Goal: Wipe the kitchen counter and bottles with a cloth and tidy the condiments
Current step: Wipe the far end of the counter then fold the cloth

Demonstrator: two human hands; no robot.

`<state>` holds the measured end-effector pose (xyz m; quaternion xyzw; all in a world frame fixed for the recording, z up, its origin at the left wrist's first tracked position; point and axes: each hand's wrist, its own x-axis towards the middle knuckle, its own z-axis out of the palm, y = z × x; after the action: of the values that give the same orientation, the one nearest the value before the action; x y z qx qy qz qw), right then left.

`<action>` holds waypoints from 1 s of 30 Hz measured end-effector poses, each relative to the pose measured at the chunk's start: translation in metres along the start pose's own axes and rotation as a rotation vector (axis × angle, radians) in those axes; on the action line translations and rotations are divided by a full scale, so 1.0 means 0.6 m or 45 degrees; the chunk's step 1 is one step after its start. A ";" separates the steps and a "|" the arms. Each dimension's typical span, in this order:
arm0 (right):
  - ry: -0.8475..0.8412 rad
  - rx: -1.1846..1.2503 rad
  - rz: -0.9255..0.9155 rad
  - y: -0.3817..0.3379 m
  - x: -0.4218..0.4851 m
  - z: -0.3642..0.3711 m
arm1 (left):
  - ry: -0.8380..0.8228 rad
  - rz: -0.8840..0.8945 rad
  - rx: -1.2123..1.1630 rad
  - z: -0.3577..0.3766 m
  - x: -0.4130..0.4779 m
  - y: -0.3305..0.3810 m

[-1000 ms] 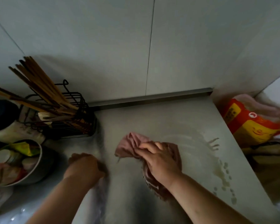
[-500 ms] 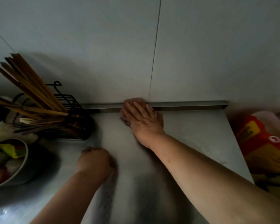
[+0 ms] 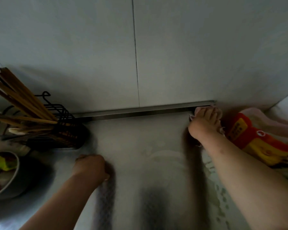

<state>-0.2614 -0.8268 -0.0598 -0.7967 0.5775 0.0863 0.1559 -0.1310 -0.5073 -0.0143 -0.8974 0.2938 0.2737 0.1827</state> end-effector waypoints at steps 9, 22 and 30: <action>0.120 0.193 -0.949 -0.111 -0.212 0.097 | -0.066 0.059 0.087 -0.012 0.017 0.006; 0.085 1.046 -0.221 0.085 -0.293 -0.043 | -0.008 0.049 0.011 -0.014 0.005 0.000; 0.279 0.036 -0.209 0.043 -0.194 0.079 | -0.028 0.060 0.013 -0.014 0.016 0.002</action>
<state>-0.3206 -0.7134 -0.0712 -0.8435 0.5253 -0.0225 0.1097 -0.1223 -0.5164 -0.0137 -0.8862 0.3142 0.2863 0.1841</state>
